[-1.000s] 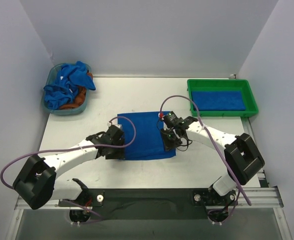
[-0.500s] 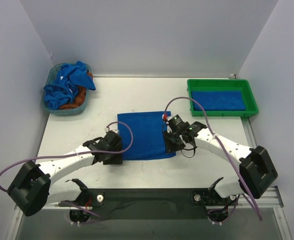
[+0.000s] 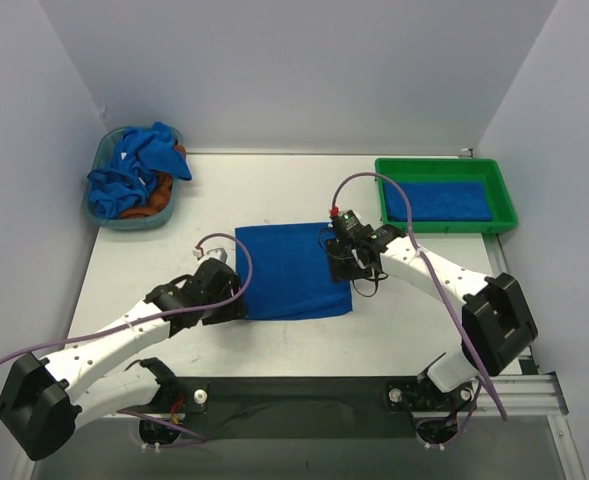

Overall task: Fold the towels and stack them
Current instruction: Fold the towel

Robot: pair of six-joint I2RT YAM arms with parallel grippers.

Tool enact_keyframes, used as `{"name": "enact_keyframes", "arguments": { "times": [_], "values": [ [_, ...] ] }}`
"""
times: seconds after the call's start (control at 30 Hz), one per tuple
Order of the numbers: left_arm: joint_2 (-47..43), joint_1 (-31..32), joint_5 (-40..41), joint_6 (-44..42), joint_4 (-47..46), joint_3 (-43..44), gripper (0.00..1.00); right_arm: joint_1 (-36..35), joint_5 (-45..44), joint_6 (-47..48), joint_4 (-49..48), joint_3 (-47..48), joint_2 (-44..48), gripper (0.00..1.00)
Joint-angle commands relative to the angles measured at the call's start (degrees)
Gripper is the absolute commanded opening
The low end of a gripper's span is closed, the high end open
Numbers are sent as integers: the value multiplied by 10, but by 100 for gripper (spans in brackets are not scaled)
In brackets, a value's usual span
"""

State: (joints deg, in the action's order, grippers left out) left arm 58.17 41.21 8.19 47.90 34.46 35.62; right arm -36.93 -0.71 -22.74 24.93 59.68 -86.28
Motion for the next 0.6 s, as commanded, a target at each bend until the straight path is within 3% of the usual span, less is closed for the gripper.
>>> {"name": "enact_keyframes", "arguments": {
  "times": [0.0, 0.17, 0.27, 0.57],
  "values": [
    [-10, 0, 29, 62, 10, -5, 70, 16, -20, -11, 26, 25, -23, 43],
    [-17, -2, 39, 158, 4, -21, 72, 26, -26, -44, 21, 14, -24, 45],
    [-11, -2, 39, 200, -9, -24, 72, 27, -39, -65, 13, 0, -14, 54],
    [42, -2, 41, 267, -52, -30, 63, 41, -60, -119, -34, -49, 25, 60]
  ]
}}
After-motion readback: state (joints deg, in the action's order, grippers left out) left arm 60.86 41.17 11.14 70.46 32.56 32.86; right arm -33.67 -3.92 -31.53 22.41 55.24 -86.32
